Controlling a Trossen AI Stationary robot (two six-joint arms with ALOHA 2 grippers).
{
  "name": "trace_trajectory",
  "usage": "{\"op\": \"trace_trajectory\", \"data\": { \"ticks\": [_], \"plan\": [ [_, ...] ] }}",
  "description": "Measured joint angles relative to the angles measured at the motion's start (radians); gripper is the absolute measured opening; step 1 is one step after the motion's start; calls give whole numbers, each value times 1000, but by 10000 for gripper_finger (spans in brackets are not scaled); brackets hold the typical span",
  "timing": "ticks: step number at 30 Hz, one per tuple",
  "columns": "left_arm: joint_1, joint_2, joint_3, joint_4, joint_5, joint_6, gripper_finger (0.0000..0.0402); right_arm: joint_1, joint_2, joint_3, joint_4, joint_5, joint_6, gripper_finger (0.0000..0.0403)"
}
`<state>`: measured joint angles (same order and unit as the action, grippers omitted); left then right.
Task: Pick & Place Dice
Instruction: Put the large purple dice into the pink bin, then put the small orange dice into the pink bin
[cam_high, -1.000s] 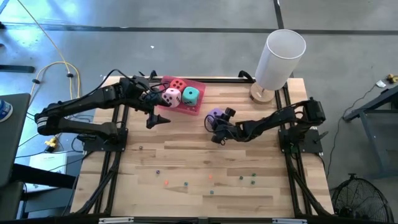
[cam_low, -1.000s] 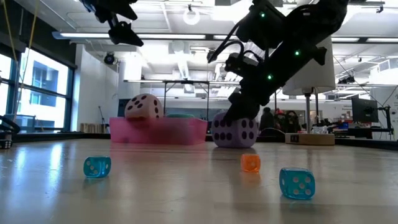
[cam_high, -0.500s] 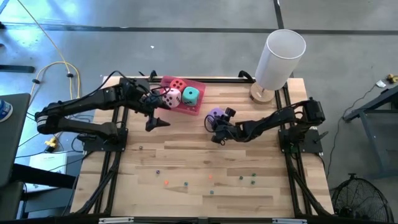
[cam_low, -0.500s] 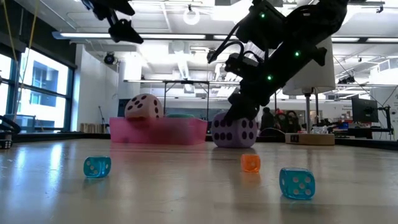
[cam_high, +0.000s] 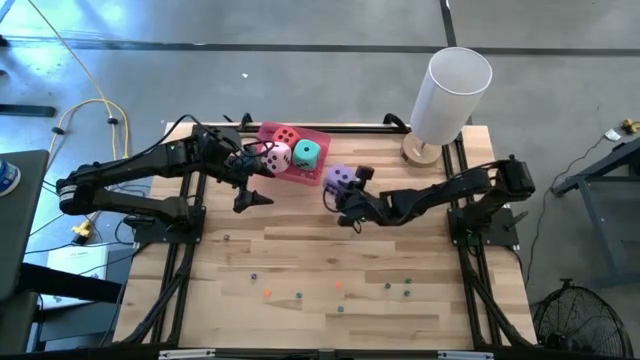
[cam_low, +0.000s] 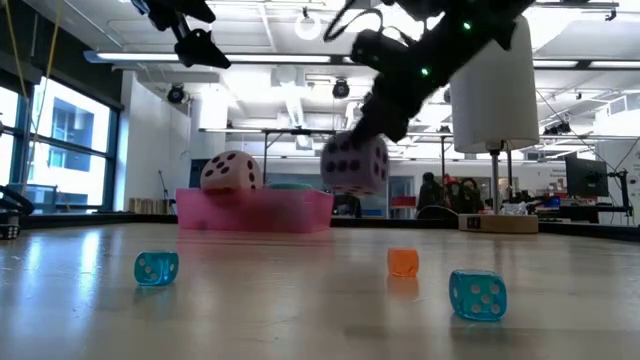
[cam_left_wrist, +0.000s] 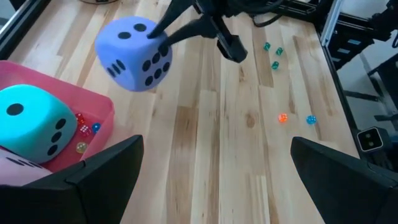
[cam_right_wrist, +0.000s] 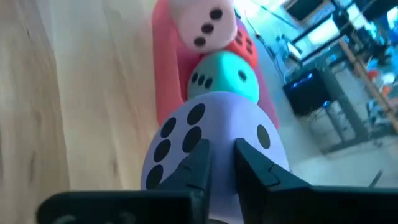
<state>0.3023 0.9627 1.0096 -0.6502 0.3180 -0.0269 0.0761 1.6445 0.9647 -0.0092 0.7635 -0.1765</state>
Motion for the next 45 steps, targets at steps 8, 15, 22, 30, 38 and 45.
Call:
{"op": "trace_trajectory", "data": {
  "ticks": [8,15,22,30,38,45],
  "plan": [
    [3,-64,0,17,-11,-4,397,-81,2,142,63,-73,-169,1],
    [5,-175,0,23,-33,-17,397,-188,63,212,196,-203,-248,3],
    [5,-235,0,22,-36,-26,397,-216,181,315,207,-191,-269,1],
    [5,-241,1,6,-35,-26,397,-190,194,336,219,-148,-278,1],
    [5,-241,1,-11,-35,-26,397,-84,134,336,254,-6,-345,4],
    [5,-241,1,-83,-34,-26,397,97,35,336,36,101,-139,36]
  ]
}}
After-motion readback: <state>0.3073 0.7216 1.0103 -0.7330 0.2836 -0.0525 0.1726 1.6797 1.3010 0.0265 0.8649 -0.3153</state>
